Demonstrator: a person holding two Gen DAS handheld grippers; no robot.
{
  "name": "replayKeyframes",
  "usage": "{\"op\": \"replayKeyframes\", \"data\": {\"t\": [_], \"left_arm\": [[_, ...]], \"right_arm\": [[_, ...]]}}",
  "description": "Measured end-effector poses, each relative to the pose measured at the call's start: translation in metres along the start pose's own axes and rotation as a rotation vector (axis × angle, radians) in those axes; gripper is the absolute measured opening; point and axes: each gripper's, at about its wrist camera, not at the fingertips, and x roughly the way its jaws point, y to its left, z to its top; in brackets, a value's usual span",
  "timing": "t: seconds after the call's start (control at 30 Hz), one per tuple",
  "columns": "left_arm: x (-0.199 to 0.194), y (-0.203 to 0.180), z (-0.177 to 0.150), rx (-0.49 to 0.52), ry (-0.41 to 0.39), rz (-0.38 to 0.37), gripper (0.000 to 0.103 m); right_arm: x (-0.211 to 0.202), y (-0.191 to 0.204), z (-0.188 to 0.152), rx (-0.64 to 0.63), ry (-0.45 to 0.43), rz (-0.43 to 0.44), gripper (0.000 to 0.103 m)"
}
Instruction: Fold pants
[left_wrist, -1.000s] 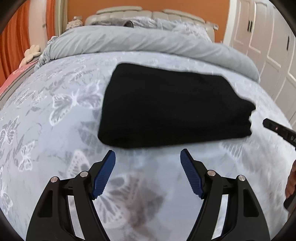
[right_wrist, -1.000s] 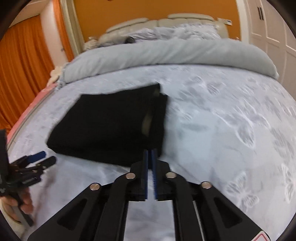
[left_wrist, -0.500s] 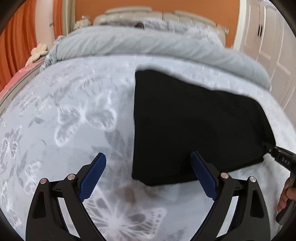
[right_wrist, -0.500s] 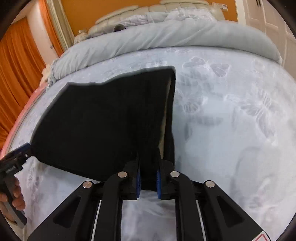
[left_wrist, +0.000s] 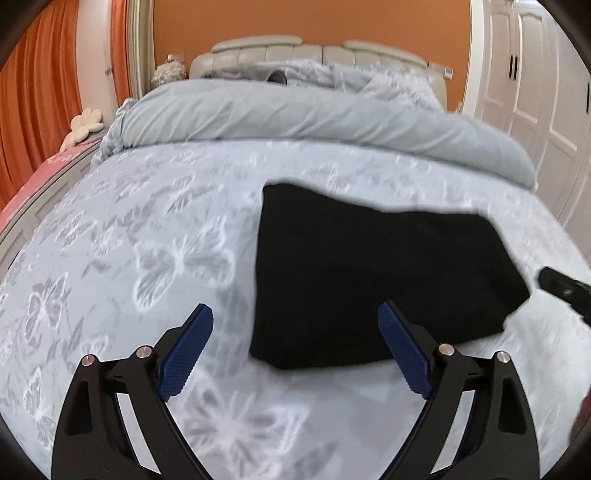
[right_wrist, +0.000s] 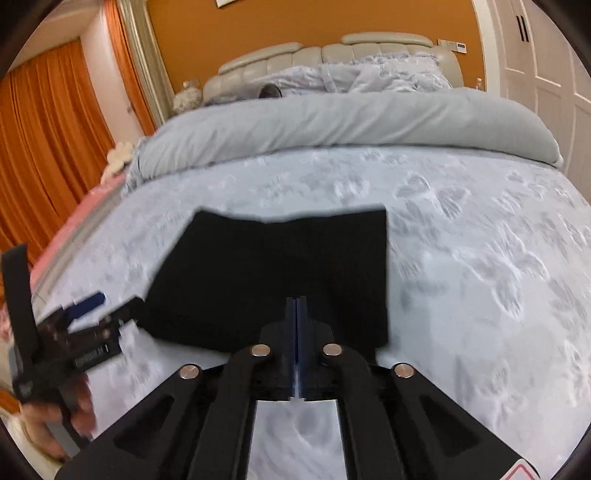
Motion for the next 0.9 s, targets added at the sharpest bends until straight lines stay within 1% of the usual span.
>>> {"op": "replayKeyframes", "data": {"t": [0.07,0.13,0.2,0.23,0.27,0.3,0.33,0.37,0.4,0.43,0.47,0.5,0.53,0.6,0.67,0.7,0.77,0.8,0.83,0.9], "left_arm": [[0.007,-0.003,0.018,-0.008,-0.021,-0.003,0.089],[0.03,-0.005,0.039,-0.01,-0.014,0.001,0.089],[0.062,-0.002,0.045,-0.016,0.039,0.011,0.089],[0.089,0.001,0.041,-0.014,0.093,0.035,0.089],[0.106,0.002,0.035,-0.005,0.132,0.065,0.091],[0.133,0.009,0.023,0.007,0.178,0.086,0.093],[0.14,0.019,0.016,-0.037,0.147,0.016,0.096],[0.14,0.028,0.014,-0.093,0.13,-0.015,0.097],[0.138,0.036,0.013,-0.16,0.144,-0.058,0.096],[0.133,0.038,0.014,-0.175,0.146,-0.064,0.095],[0.12,0.035,0.014,-0.156,0.128,-0.036,0.092],[0.108,0.032,0.014,-0.13,0.111,-0.011,0.092],[0.089,0.025,0.012,-0.085,0.087,0.006,0.092],[0.051,0.016,0.005,-0.017,0.049,0.022,0.092],[0.012,0.01,-0.003,0.034,0.02,0.017,0.093],[-0.012,0.007,-0.011,0.054,0.007,0.02,0.093],[-0.054,0.002,-0.032,0.084,-0.005,0.027,0.094],[-0.071,0.001,-0.042,0.091,-0.006,0.031,0.094],[-0.085,0.0,-0.051,0.093,-0.007,0.029,0.094],[-0.111,-0.001,-0.071,0.104,0.002,0.023,0.095]], "right_arm": [[0.016,0.003,0.024,-0.006,-0.032,0.0,0.0],[0.044,-0.001,0.042,-0.011,-0.02,-0.018,0.0],[0.083,-0.018,0.044,0.006,0.024,-0.065,0.0],[0.116,-0.039,0.036,0.028,0.087,-0.162,0.0],[0.141,-0.061,0.023,0.066,0.139,-0.192,0.0],[0.144,-0.073,0.015,0.105,0.107,-0.153,0.0],[0.136,-0.086,0.01,0.172,0.049,-0.081,0.0],[0.131,-0.088,0.01,0.198,0.049,-0.061,0.0],[0.125,-0.086,0.011,0.196,0.052,-0.063,0.0],[0.11,-0.079,0.012,0.176,0.049,-0.078,0.0],[0.094,-0.072,0.011,0.158,0.038,-0.089,0.0],[0.076,-0.064,0.009,0.14,0.031,-0.094,0.006],[0.051,-0.055,0.004,0.114,0.022,-0.099,0.009],[0.013,-0.04,-0.009,0.058,0.015,-0.132,0.009],[-0.027,-0.017,-0.033,-0.013,0.026,-0.183,0.009],[-0.045,-0.008,-0.047,-0.025,0.029,-0.19,0.01],[-0.067,0.0,-0.071,-0.021,0.043,-0.19,0.015],[-0.078,0.005,-0.082,-0.014,0.048,-0.185,0.02],[-0.093,0.013,-0.097,-0.016,0.05,-0.18,0.022],[-0.112,0.021,-0.118,-0.019,0.036,-0.205,0.025]]}}
